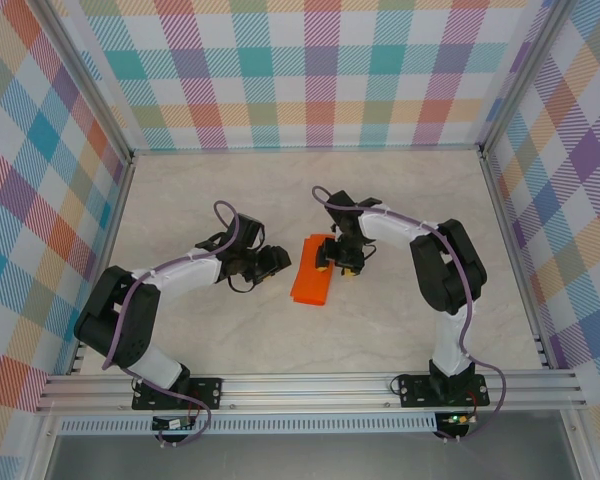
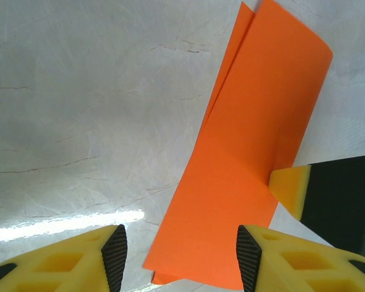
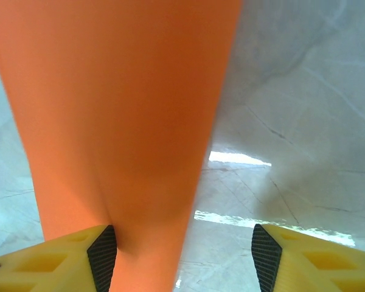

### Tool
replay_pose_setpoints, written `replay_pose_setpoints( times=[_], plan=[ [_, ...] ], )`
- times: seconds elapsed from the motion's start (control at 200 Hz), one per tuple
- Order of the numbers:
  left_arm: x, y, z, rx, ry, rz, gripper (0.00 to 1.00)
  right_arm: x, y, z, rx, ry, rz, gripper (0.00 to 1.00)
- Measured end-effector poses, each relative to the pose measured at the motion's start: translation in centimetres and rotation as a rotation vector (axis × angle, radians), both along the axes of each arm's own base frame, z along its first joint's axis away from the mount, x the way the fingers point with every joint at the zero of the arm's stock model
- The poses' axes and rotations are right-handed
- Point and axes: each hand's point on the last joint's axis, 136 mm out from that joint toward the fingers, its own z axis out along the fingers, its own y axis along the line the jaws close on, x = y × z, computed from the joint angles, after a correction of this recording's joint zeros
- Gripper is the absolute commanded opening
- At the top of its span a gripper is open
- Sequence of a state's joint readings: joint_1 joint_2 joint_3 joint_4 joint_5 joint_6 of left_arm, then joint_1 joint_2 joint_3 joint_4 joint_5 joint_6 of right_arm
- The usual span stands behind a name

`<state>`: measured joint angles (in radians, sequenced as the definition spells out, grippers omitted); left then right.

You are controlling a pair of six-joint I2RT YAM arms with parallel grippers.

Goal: Fold a paper plane with a square sheet of paper (pick it up from the middle)
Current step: Fold the square sheet of paper in half at the center of the table.

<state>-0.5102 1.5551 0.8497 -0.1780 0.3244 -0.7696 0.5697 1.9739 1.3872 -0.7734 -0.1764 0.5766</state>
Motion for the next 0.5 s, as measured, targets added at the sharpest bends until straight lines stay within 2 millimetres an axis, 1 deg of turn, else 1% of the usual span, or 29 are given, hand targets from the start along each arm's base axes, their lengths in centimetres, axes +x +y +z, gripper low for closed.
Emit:
replay_pose_setpoints(
  times=[0.095, 0.21, 0.5],
  plan=[
    [0.0, 0.0, -0.2, 0.002, 0.004, 0.0, 0.53, 0.5, 0.4, 0.3, 0.009, -0.013, 0.023, 0.62],
    [0.0, 0.0, -0.2, 0.003, 0.006, 0.0, 0.53, 0.7, 0.8, 0.0, 0.013, -0.005, 0.058, 0.62],
    [0.0, -0.4, -0.3, -0.008, 0.016, -0.01, 0.55, -0.4, 0.6, -0.5, 0.018, 0.032, 0.084, 0.63]
  ],
)
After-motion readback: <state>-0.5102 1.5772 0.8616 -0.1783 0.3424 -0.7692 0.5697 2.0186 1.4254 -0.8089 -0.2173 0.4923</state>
